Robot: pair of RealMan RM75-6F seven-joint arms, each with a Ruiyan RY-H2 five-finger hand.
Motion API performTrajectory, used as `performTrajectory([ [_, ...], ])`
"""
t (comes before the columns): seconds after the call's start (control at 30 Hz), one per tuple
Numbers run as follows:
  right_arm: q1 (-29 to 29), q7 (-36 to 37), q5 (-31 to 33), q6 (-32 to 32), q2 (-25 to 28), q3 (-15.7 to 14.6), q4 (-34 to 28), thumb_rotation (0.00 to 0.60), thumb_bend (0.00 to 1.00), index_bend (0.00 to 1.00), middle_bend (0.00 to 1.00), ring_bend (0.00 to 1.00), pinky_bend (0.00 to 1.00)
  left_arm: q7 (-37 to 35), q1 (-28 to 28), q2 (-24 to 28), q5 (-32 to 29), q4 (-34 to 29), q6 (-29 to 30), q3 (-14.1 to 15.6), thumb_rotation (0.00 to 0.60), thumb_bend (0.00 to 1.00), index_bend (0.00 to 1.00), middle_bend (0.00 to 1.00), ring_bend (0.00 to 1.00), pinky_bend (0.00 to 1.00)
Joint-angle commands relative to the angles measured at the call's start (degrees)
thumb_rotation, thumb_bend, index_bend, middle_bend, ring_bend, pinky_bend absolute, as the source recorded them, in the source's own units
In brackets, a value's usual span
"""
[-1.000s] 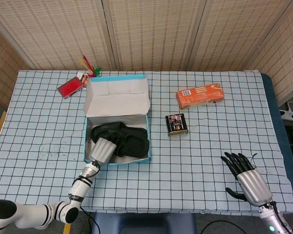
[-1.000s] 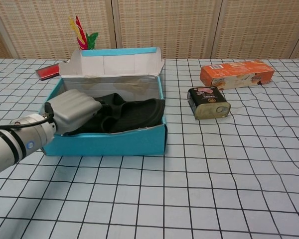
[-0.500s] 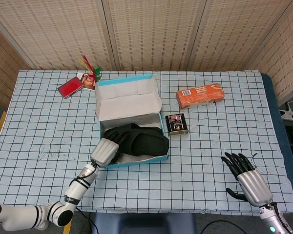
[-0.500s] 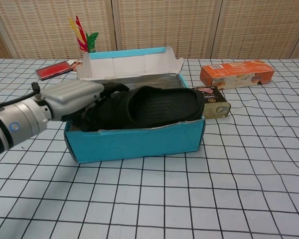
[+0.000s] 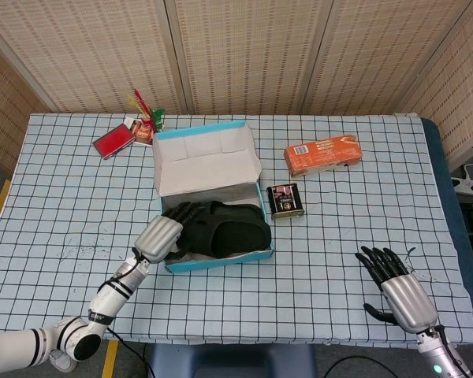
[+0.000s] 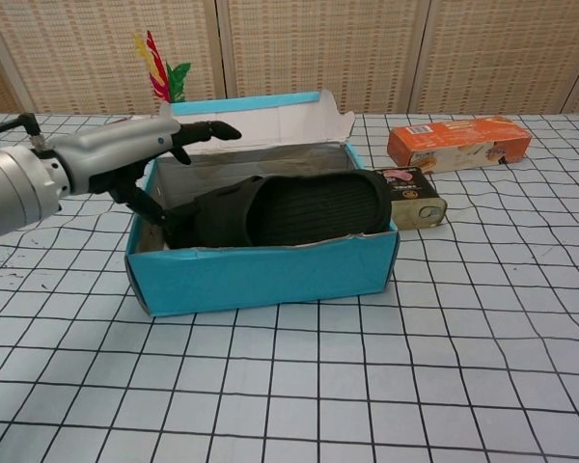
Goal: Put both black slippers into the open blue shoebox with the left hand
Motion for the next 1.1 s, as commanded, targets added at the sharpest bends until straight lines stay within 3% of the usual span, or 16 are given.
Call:
performTrajectory([
  [0.03,-0.02,-0.04,0.04,-0.01,-0.02,-0.01,0.00,0.600,0.11,0.00,0.00,0.00,0.00,-9.78,-0.39,1.16,5.59,-1.44,-1.52,-0.52,0.600,0.43,0.00,0.01,0.00,0.16],
  [0.17,0.08,-0.08,0.25,-0.31,-0.12,0.01,0.12,0.600,0.11,0.00,0.00,0.00,0.00,-14.89,-2.19,0.57,8.00,-0.42,-3.48,-1.51,0.600,0.42,0.00,0.01,0.00,0.13],
  [0.33,0.29,-0.01,0.12,-0.76,-0.19,-0.17,0.17,0.600,0.11,0.00,0.00,0.00,0.00,-15.73,-5.22,-2.65,7.27,3.92,-5.72,-4.01,0.600,0.42,0.00,0.03,0.00,0.13],
  [0.43,0.36,0.15,0.32,-0.98,-0.15,-0.17,0.27,0.600,0.11,0.00,0.00,0.00,0.00,-16.84,-6.75,-4.19,6.84,6.37,-7.23,-4.88,0.600,0.42,0.00,0.06,0.06,0.11],
  [0.73,0.81,-0.02,1.00,-2.08,-0.38,-0.09,0.42,0.600,0.11,0.00,0.00,0.00,0.00,-18.57,-9.26,-9.17,7.65,12.71,-8.40,-5.04,0.600,0.41,0.00,0.15,0.17,0.08],
  [1.1,0.87,-0.12,1.10,-2.30,-0.30,-0.27,0.30,0.600,0.11,0.00,0.00,0.00,0.00,-14.27,-11.97,-12.75,6.62,15.12,-10.80,-4.80,0.600,0.41,0.05,0.18,0.19,0.11],
])
